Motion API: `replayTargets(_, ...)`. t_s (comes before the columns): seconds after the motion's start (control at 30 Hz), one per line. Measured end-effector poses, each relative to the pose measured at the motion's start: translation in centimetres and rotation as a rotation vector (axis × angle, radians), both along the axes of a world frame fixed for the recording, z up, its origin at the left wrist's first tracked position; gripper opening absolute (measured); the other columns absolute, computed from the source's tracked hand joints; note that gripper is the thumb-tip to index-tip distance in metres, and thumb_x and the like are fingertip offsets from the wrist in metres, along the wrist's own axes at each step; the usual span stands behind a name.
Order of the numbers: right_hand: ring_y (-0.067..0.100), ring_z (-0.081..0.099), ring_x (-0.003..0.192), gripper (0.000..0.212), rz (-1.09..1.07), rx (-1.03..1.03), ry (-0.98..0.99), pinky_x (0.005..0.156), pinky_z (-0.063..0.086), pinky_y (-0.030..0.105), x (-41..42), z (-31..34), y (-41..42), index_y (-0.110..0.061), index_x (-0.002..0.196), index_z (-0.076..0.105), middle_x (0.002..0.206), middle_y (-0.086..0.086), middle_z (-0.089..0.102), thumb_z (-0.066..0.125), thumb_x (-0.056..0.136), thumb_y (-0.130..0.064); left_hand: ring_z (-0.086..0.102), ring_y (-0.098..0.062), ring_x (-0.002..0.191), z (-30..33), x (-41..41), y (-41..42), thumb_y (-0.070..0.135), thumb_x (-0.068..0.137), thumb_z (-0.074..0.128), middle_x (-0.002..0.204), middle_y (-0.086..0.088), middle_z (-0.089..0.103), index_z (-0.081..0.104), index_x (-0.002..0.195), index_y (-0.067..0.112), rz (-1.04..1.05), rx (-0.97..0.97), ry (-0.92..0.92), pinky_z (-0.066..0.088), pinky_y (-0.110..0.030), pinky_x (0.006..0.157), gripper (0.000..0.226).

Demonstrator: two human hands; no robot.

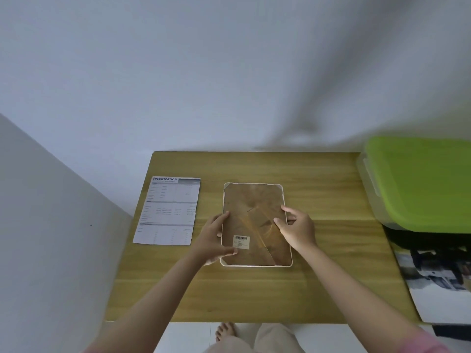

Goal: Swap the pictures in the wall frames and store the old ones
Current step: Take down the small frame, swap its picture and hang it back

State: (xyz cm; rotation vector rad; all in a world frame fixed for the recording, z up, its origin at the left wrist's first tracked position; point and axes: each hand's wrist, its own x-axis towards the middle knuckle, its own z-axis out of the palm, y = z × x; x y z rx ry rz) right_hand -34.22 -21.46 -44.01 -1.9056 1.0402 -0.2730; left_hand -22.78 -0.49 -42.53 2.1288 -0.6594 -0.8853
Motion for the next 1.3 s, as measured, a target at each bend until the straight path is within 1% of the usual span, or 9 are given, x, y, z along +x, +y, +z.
replayTargets(0.07, 0.005, 0.058, 0.076, 0.043, 0.039, 0.001, 0.023, 0.073, 0.046, 0.02, -0.1, -0.1, -0.4, -0.022, 0.115, 0.066, 0.098, 0.005, 0.066, 0.077, 0.074, -0.024, 0.048, -0.017, 0.11, -0.3, 0.0, 0.2, 0.014, 0.064, 0.084, 0.15, 0.007, 0.019, 0.025, 0.147, 0.024, 0.0, 0.006, -0.01, 0.044, -0.022, 0.086, 0.102)
replayTargets(0.17, 0.004, 0.058, 0.072, 0.043, 0.101, 0.0, 0.036, 0.064, 0.045, 0.016, -0.2, -0.1, -0.8, -0.023, 0.114, 0.065, 0.091, 0.002, 0.063, 0.079, 0.073, -0.026, 0.042, -0.021, 0.125, -0.5, 0.1, 0.6, 0.013, 0.066, 0.083, 0.154, 0.006, 0.016, 0.027, 0.147, 0.021, 0.005, -0.008, -0.023, 0.045, -0.032, 0.099, 0.099)
replayTargets(0.27, 0.007, 0.058, 0.073, 0.04, 0.168, -0.053, 0.065, 0.063, 0.041, 0.011, 0.6, 0.1, -1.7, -0.022, 0.11, 0.065, 0.1, 0.002, 0.058, 0.078, 0.072, -0.026, 0.03, -0.017, 0.135, -0.8, 0.0, 1.0, 0.019, 0.067, 0.083, 0.155, 0.005, 0.016, 0.025, 0.147, 0.021, -0.011, -0.024, -0.033, 0.039, -0.032, 0.106, 0.099)
replayTargets(0.37, 0.014, 0.058, 0.087, 0.045, 0.211, -0.084, 0.067, 0.076, 0.046, 0.021, 1.7, 0.5, -2.7, -0.02, 0.115, 0.062, 0.107, 0.003, 0.055, 0.077, 0.074, -0.027, 0.027, -0.017, 0.136, -0.8, -0.2, 1.4, 0.036, 0.053, 0.089, 0.154, 0.014, 0.012, 0.016, 0.149, 0.025, -0.053, 0.024, -0.021, 0.035, -0.04, 0.111, 0.121)
replayTargets(0.47, 0.016, 0.056, 0.092, 0.054, 0.267, -0.125, 0.102, 0.079, 0.044, 0.025, 2.9, 1.0, -3.7, -0.023, 0.125, 0.056, 0.105, 0.001, 0.05, 0.076, 0.075, -0.032, 0.02, -0.02, 0.138, -0.9, -0.3, 1.5, 0.045, 0.042, 0.09, 0.154, 0.019, 0.005, 0.008, 0.15, 0.027, -0.088, 0.071, -0.033, 0.031, -0.047, 0.113, 0.137)
replayTargets(0.63, 0.014, 0.05, 0.098, 0.064, 0.34, -0.112, 0.206, 0.081, 0.037, 0.024, 4.4, 1.6, -5.0, -0.025, 0.131, 0.049, 0.117, 0.003, 0.045, 0.075, 0.074, -0.037, 0.015, -0.019, 0.14, -1.0, -0.3, 1.5, 0.045, 0.043, 0.091, 0.155, 0.019, 0.003, 0.005, 0.15, 0.028, -0.1, 0.082, -0.056, 0.028, -0.047, 0.114, 0.138)
replayTargets(0.93, 0.027, 0.041, 0.125, 0.073, 0.393, -0.147, 0.332, 0.101, 0.035, 0.034, 6.5, 2.1, -5.3, -0.011, 0.13, 0.051, 0.133, 0.009, 0.035, 0.083, 0.068, -0.032, 0.013, -0.015, 0.141, -1.0, -0.2, 1.6, 0.056, 0.043, 0.086, 0.149, 0.032, -0.011, 0.003, 0.15, 0.026, -0.146, 0.095, -0.148, 0.028, -0.044, 0.115, 0.139)
replayTargets(1.17, 0.025, 0.051, 0.114, 0.079, 0.397, -0.074, 0.385, 0.095, 0.041, 0.03, 7.6, 2.3, -5.9, -0.008, 0.126, 0.05, 0.13, 0.01, 0.041, 0.088, 0.06, -0.029, 0.014, -0.014, 0.141, -1.0, -0.1, 1.5, 0.056, 0.041, 0.087, 0.149, 0.033, -0.007, 0.002, 0.15, 0.027, -0.138, 0.09, -0.133, 0.029, -0.044, 0.114, 0.141)
replayTargets(1.3, 0.026, 0.052, 0.117, 0.083, 0.403, -0.059, 0.416, 0.093, 0.042, 0.03, 8.1, 2.5, -6.3, -0.004, 0.126, 0.052, 0.131, 0.011, 0.049, 0.09, 0.056, -0.028, 0.018, -0.016, 0.14, -1.0, -0.1, 1.5, 0.055, 0.041, 0.088, 0.152, 0.03, -0.003, 0.003, 0.15, 0.028, -0.134, 0.079, -0.139, 0.031, -0.045, 0.113, 0.141)
